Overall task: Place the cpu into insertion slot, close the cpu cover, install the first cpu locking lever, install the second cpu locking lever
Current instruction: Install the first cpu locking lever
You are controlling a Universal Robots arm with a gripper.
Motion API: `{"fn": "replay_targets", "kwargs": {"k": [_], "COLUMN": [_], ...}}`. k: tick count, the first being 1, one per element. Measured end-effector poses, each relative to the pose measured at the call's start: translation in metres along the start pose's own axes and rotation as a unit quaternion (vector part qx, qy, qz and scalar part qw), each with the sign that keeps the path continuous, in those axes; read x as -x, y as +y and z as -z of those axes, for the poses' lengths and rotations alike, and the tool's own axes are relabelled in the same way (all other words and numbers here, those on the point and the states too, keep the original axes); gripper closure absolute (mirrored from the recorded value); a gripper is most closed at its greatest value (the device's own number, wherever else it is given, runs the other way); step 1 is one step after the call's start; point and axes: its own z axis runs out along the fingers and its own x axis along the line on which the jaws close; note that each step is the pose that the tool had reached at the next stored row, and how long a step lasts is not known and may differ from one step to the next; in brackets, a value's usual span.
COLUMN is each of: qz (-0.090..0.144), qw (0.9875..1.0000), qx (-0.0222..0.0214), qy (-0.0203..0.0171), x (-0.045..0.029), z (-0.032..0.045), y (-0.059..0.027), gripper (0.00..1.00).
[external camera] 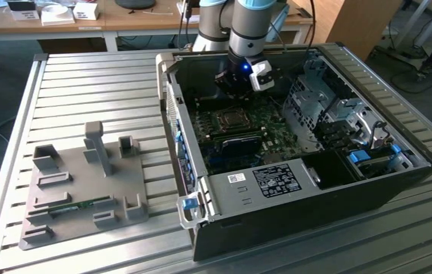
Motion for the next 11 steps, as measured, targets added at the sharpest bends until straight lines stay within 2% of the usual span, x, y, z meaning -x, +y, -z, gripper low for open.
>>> {"fn": "replay_targets", "kwargs": {"k": [3, 8, 11], "qz": [0.000, -0.001, -0.001], "qw": [1.0000, 1.0000, 1.0000], "qx": [0.0019, 0.0074, 0.0083], "qy": [0.0005, 0.0018, 0.0020], "x": [-0.0003, -0.0005, -0.0004], "z": [0.0000, 0.0000, 0.0000], "y": [-0.0001, -0.0001, 0.0000], "gripper": [0.89, 0.89, 0.89]}}
